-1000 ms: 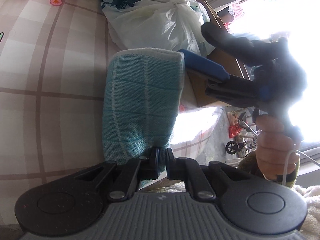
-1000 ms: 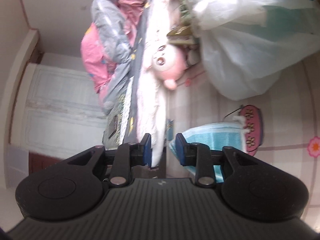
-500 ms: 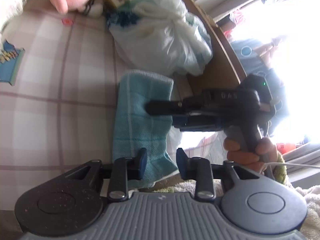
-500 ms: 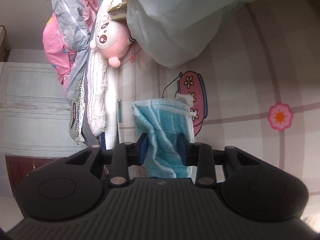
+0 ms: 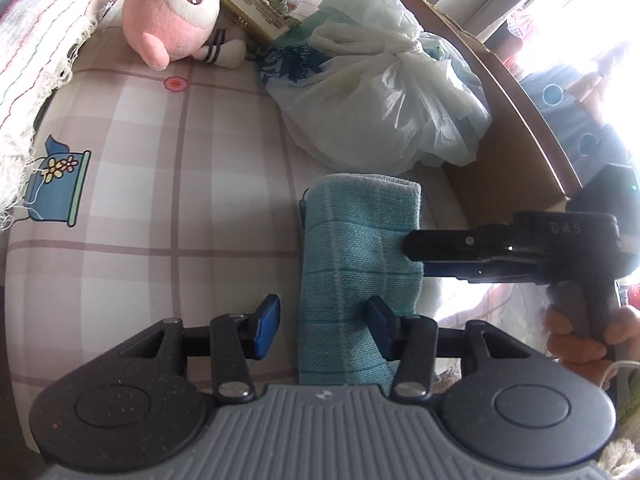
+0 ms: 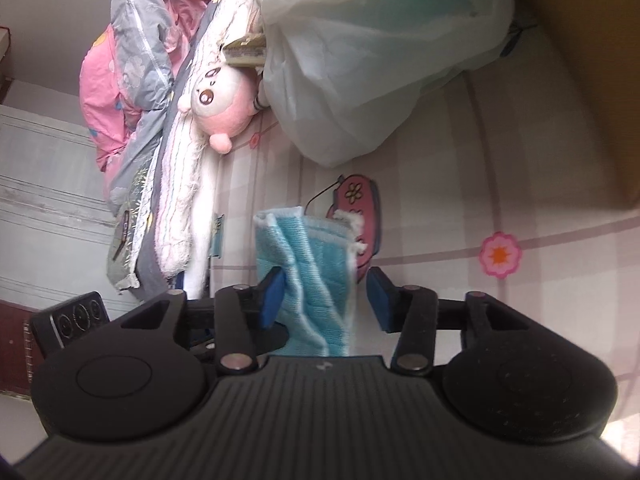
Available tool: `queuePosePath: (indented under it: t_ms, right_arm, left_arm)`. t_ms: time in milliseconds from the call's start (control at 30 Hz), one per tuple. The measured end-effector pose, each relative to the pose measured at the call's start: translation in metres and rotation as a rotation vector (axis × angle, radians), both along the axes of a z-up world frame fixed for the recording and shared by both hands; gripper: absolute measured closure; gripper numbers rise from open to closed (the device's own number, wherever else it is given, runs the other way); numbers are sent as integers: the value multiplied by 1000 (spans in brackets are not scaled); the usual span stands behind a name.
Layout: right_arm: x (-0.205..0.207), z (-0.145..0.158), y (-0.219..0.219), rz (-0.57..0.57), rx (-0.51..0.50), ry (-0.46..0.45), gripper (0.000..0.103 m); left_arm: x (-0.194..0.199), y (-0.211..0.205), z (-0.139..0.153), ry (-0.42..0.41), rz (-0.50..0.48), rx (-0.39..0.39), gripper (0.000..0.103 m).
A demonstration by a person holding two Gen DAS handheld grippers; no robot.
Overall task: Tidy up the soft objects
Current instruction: 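Carry the folded towel with both tools into the cardboard box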
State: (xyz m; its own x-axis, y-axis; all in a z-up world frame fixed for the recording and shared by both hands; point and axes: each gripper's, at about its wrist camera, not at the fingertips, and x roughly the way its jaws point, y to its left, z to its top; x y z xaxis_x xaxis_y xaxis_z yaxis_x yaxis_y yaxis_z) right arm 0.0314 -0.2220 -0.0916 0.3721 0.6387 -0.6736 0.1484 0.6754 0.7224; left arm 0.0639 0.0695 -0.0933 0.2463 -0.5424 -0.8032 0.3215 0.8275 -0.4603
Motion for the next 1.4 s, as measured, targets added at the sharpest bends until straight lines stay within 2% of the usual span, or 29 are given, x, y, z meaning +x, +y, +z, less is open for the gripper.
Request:
queuePosePath:
  t_ms: [100, 267, 333, 400, 567, 700, 833, 967, 1100, 1267, 1400]
  right_arm:
    - [-4, -4, -5, 1, -35, 4, 54]
    - [-4, -18, 0, 17, 21, 33, 54]
    - [-4, -26, 4, 24, 58, 54, 54]
    - [-3, -31, 5, 20, 95, 64, 54]
    - [-8, -38, -4, -14, 194, 62, 56]
    - [-12, -31, -8, -26, 272, 29, 66]
    - [-11, -7, -14, -28, 387, -44, 73]
    - [-8, 35, -27, -23, 414, -162, 76]
    - [-1, 76, -60, -55, 423, -271, 78]
    - [7, 120, -131, -141, 367, -388, 79]
    - [19, 145, -202, -227, 251, -429, 79]
  left_arm:
    - [2, -9, -2, 5, -12, 10, 54]
    - [10, -19, -13, 50, -5, -20, 58]
    - [12, -19, -19, 75, -1, -43, 70]
    - [11, -16, -24, 94, 17, -69, 75]
    - [0, -10, -10, 43, 31, -97, 83]
    - [-13, -9, 23, -47, 25, -101, 86]
    - [-20, -13, 66, -151, 10, -112, 86]
    - [-16, -30, 108, -250, -28, -136, 86]
    - [5, -68, 144, -317, -104, -166, 86]
    - [45, -150, 175, -374, -229, -194, 86]
    - [87, -222, 175, -344, -290, -235, 86]
